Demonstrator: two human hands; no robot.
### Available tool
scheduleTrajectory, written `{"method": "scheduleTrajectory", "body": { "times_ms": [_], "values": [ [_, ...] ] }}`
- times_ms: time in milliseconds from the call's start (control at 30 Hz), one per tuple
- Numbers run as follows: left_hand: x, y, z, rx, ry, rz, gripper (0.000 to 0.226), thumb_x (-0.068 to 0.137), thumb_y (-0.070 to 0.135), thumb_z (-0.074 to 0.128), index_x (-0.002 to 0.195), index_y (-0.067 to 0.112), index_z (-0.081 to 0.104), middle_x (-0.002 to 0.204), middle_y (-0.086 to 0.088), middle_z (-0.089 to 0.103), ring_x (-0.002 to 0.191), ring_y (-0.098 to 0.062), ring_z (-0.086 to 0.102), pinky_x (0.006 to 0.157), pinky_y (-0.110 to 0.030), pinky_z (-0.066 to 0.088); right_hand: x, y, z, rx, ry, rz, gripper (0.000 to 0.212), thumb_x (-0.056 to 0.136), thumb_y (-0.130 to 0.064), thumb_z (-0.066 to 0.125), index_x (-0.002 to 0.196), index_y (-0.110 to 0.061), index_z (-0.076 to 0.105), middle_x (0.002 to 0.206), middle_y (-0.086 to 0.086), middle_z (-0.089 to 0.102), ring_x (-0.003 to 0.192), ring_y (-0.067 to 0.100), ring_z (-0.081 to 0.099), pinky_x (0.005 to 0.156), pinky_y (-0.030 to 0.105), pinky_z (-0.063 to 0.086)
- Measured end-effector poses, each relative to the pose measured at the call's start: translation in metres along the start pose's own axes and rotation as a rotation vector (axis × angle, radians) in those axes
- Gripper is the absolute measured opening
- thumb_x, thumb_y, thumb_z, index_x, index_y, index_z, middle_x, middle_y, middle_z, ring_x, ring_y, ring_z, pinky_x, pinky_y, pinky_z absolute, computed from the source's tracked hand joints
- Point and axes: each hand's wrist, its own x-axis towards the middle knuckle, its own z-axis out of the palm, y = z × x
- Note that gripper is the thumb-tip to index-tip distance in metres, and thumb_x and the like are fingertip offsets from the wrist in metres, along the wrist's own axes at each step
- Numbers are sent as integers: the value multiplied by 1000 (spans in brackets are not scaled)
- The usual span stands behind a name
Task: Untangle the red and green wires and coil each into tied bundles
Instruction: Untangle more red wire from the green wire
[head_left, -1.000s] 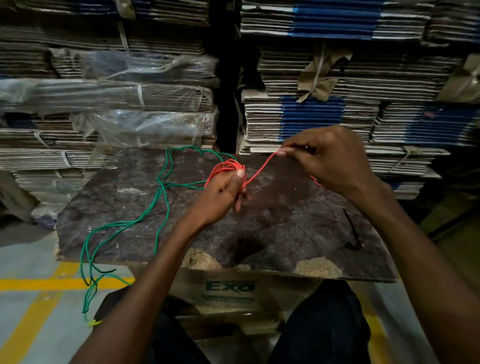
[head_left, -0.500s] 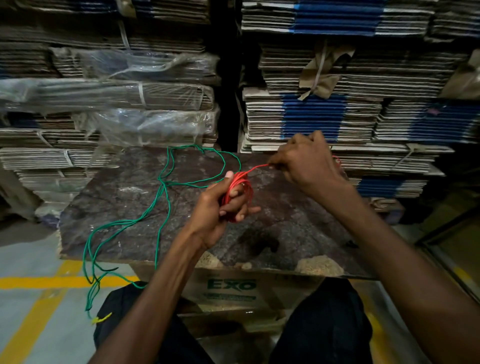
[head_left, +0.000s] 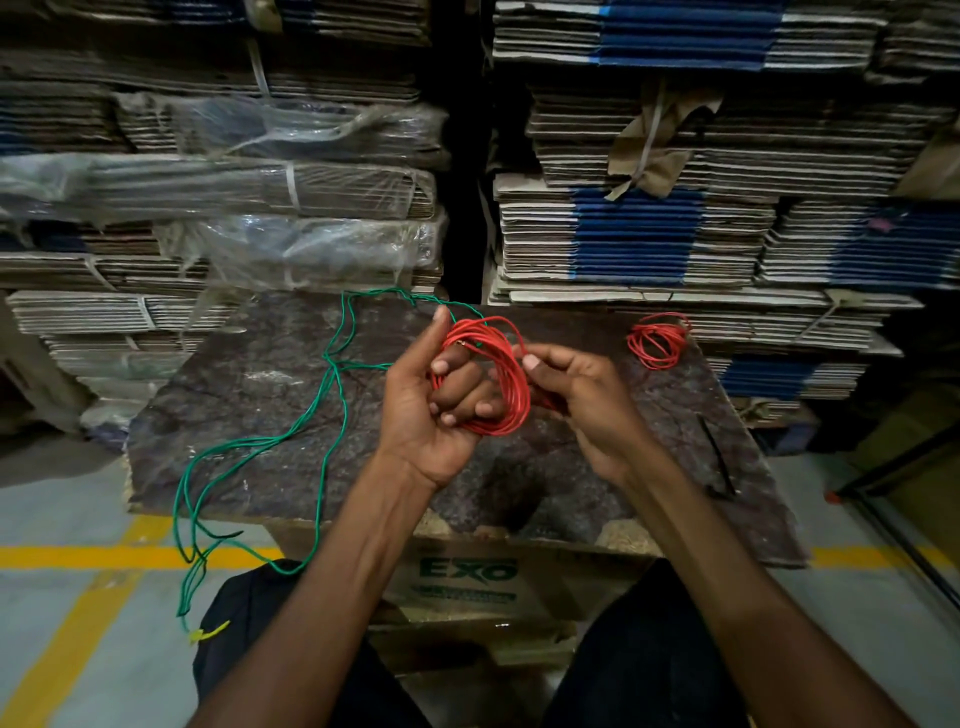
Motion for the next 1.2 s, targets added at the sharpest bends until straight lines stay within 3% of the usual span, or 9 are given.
{"method": "scheduleTrajectory", "body": {
  "times_ms": [100, 233, 333, 433, 667, 867, 967, 1133, 1200],
  "values": [
    [1, 1, 2, -27, 2, 12, 54, 95, 39, 36, 45, 20, 41, 35, 6, 8, 30, -10, 6, 44, -19, 29, -12, -5, 2, 39, -69, 80, 23, 101, -21, 44, 100, -16, 67, 77, -6, 75, 67, 0, 67, 67, 19, 49],
    [2, 0, 5, -24, 32, 36, 52, 93, 36, 39, 43, 20, 39, 31, 5, 11, 31, -10, 5, 46, -20, 24, -18, -7, 1, 65, -62, 72, 46, 90, -52, 45, 103, -17, 71, 97, 4, 76, 86, 12, 70, 83, 31, 49],
    [5, -4, 6, -20, 91, 56, 52, 94, 35, 39, 44, 21, 38, 27, 6, 21, 30, -11, 6, 45, -19, 29, -19, -5, 3, 45, -28, -12, 43, 89, -42, 54, 111, -9, 70, 105, 15, 73, 94, 26, 67, 93, 41, 53],
    [8, -10, 8, 37, 200, 104, 56, 99, 36, 35, 45, 21, 36, 28, 5, 22, 25, -8, 18, 43, -20, 37, -18, -4, 3, -11, 13, -111, 26, 95, -27, 55, 105, -9, 71, 94, 11, 71, 89, 22, 63, 95, 50, 49],
    [11, -23, 10, 527, 559, 373, 56, 101, 43, 38, 50, 23, 37, 37, 3, 33, 35, -13, 36, 46, -25, 34, -21, -11, 1, -331, -95, -384, 28, 102, -13, 46, 125, -20, 59, 115, -2, 66, 108, -1, 56, 95, 15, 40],
    [10, -27, 5, 878, 730, 572, 57, 103, 45, 33, 56, 16, 50, 47, 3, 45, 48, -11, 41, 50, -26, 33, -20, -8, -4, -556, -80, -460, 35, 97, -35, 52, 130, -22, 59, 95, 8, 59, 92, 19, 57, 84, 36, 46],
    [8, -27, 4, 931, 738, 598, 60, 102, 48, 31, 53, 18, 47, 46, 5, 46, 46, -10, 42, 50, -27, 33, -21, -8, -4, -590, -82, -489, 33, 94, -29, 59, 126, -19, 61, 90, 6, 56, 85, 20, 57, 79, 39, 47],
    [2, -34, 8, 1005, 687, 593, 60, 103, 46, 26, 56, 16, 47, 52, 0, 48, 47, -10, 42, 51, -28, 34, -21, -8, -4, -662, 77, -587, 26, 99, -17, 55, 123, -14, 65, 84, -23, 54, 83, -9, 53, 73, 14, 37],
    [-1, -37, 7, 1017, 661, 591, 59, 104, 45, 25, 56, 18, 47, 54, 0, 50, 50, -10, 45, 54, -29, 36, -22, -6, -6, -755, 146, -606, 24, 100, -19, 54, 119, -17, 67, 76, -24, 49, 76, -8, 50, 68, 15, 34]
  ]
}}
